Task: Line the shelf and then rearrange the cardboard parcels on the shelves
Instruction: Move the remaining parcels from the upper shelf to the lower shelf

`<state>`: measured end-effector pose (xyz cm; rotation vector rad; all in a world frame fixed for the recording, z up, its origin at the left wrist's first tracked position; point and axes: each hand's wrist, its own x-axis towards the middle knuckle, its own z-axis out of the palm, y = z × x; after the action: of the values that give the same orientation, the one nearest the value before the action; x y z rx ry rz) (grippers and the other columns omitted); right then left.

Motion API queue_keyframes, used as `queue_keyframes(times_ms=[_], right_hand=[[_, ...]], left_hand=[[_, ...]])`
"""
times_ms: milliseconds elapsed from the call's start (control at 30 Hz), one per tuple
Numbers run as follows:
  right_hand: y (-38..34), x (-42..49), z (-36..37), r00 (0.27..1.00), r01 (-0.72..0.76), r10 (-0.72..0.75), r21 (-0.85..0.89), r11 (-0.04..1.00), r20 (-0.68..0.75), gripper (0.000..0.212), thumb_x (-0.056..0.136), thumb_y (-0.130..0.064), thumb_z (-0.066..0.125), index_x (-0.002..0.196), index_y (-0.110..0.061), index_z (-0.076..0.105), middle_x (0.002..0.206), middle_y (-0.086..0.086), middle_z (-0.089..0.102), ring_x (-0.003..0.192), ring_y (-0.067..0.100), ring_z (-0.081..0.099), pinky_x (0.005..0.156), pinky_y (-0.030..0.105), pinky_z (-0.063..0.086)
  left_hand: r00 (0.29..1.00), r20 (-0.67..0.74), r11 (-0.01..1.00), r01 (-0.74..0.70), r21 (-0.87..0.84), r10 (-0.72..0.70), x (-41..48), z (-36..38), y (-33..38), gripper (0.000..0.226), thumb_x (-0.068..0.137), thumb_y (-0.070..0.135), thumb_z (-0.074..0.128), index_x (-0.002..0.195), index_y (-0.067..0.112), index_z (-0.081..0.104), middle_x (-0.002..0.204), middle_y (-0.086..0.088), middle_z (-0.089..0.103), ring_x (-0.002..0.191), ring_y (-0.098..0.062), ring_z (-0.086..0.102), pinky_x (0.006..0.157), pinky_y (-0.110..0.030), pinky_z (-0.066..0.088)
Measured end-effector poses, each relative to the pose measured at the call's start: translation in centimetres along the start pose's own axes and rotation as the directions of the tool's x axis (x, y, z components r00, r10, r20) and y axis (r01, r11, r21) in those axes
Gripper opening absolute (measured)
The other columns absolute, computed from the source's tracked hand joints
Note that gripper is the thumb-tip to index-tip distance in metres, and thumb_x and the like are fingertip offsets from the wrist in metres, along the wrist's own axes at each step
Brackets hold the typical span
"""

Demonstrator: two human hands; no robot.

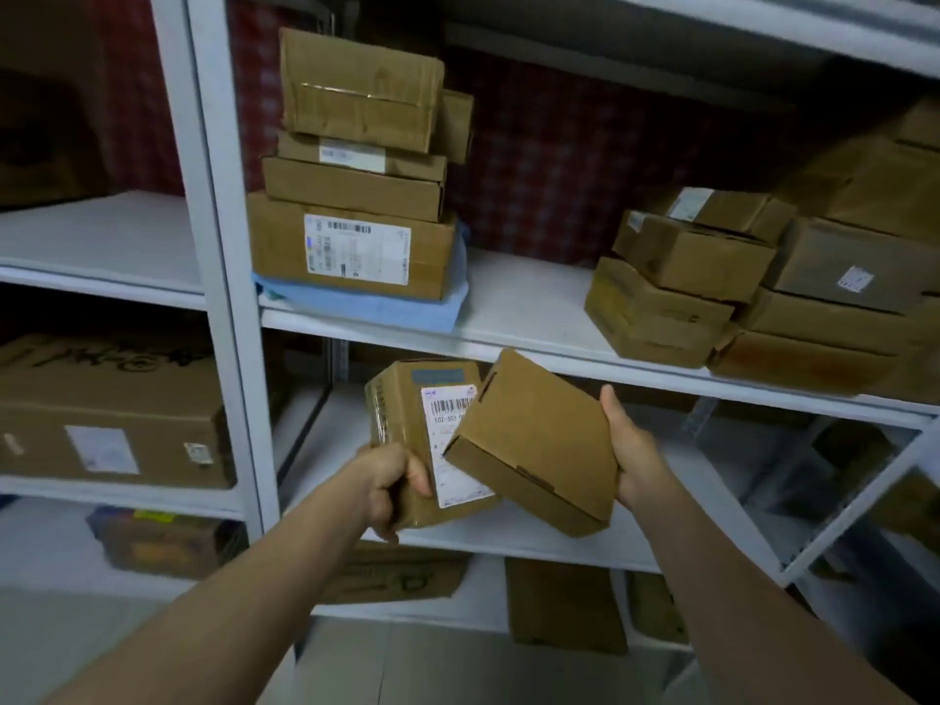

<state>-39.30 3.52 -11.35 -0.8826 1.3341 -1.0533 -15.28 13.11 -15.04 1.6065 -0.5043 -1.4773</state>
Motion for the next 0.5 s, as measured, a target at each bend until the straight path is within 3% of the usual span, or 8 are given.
queue_keyframes(times_ms=[100,167,200,333,400,500], right_hand=[[3.6,1.3,0.7,0.990,-0.135,0.133,-0.081,0.987,-0.038,0.067,0.076,-0.067,0.065,0.106,-0.007,0.067,0.092,0.016,0.073,0.084,0.033,0.071,0.074,0.045,0.059],[6.1,2.5,1.3,0.970,-0.242,0.236,-0.113,0.964,-0.058,0.072,0.074,-0.070,0.064,0.110,-0.008,0.063,0.095,0.019,0.072,0.086,0.034,0.070,0.076,0.049,0.058],[7.1,2.9,1.6,0.955,-0.297,0.295,-0.138,0.945,-0.040,0.072,0.074,-0.070,0.064,0.110,-0.008,0.060,0.097,0.019,0.070,0.088,0.035,0.068,0.078,0.050,0.058],[10.4,5.2,2.7,0.901,-0.427,0.434,-0.209,0.880,-0.015,0.045,0.085,-0.050,0.065,0.092,-0.008,0.051,0.091,0.016,0.060,0.081,0.031,0.059,0.078,0.048,0.052],[12.3,7.4,3.6,0.876,-0.470,0.482,-0.187,0.863,0.022,0.042,0.087,-0.046,0.064,0.092,-0.007,0.052,0.090,0.017,0.061,0.081,0.031,0.060,0.078,0.047,0.051],[15.3,11.4,4.7,0.859,-0.499,0.509,-0.130,0.857,0.060,0.067,0.074,-0.056,0.070,0.117,-0.009,0.050,0.107,0.019,0.065,0.095,0.037,0.065,0.089,0.055,0.053]], left_hand=[[0.994,-0.079,0.994,0.085,0.071,-0.080,0.9,-2.3,-2.5,0.071,0.052,-0.017,0.057,0.121,0.003,0.058,0.109,-0.024,0.066,0.093,-0.044,0.061,0.081,-0.052,0.051],[0.980,-0.139,0.989,0.147,0.028,-0.142,1.8,-3.1,-4.1,0.055,0.061,-0.017,0.058,0.113,0.001,0.057,0.100,-0.023,0.065,0.085,-0.041,0.060,0.070,-0.046,0.051],[0.972,-0.155,0.984,0.176,-0.014,-0.176,2.9,-3.6,-5.0,0.057,0.059,-0.016,0.060,0.113,0.002,0.056,0.099,-0.021,0.064,0.083,-0.040,0.059,0.065,-0.043,0.049],[0.932,-0.243,0.962,0.251,-0.106,-0.270,8.6,-5.1,-9.0,0.117,0.016,-0.006,0.062,0.132,0.012,0.050,0.110,-0.017,0.064,0.095,-0.038,0.058,0.072,-0.043,0.046],[0.916,-0.275,0.954,0.261,-0.145,-0.293,10.3,-5.0,-9.4,0.116,0.020,-0.003,0.063,0.134,0.017,0.046,0.115,-0.016,0.061,0.102,-0.039,0.054,0.072,-0.045,0.043],[0.877,-0.348,0.935,0.257,-0.246,-0.332,12.7,-4.6,-9.7,0.094,0.044,0.000,0.066,0.132,0.020,0.041,0.120,-0.015,0.057,0.108,-0.038,0.053,0.070,-0.043,0.040]])
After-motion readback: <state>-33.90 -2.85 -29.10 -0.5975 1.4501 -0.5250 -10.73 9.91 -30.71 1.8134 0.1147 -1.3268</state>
